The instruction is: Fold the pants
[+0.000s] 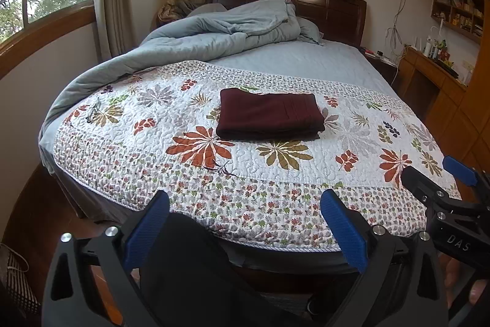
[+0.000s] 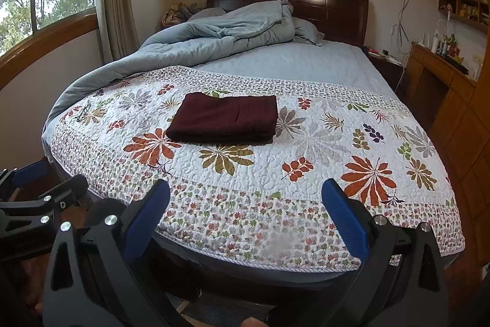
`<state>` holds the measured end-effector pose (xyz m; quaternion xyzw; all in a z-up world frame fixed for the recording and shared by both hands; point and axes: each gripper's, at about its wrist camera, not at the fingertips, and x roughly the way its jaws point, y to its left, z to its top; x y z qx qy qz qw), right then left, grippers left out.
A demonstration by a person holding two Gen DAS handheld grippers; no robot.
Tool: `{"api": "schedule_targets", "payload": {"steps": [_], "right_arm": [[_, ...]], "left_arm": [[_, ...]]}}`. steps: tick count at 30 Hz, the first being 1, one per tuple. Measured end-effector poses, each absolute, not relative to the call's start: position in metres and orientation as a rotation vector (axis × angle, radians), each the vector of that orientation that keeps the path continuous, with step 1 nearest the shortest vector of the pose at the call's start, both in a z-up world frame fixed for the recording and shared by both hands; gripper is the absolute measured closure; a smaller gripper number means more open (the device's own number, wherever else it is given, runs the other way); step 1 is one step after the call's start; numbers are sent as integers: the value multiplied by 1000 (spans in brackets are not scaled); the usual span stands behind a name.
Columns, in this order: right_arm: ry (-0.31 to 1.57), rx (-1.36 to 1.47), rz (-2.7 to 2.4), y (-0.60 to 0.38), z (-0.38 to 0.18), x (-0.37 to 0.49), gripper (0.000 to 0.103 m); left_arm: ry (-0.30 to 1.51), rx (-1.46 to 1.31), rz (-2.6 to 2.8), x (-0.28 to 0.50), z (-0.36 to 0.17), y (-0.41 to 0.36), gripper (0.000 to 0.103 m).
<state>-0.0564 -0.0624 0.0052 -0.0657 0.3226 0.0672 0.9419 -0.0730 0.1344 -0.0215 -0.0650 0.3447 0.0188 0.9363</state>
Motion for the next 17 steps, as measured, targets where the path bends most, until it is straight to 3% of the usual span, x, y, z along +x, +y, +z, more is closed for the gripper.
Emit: {"api": "schedule_targets", "payload": {"steps": [17], "right_arm": [[662,-134,137,-63,4,-56,4]], "left_arm": [[703,-136,43,-74,-21,134,4]]}}
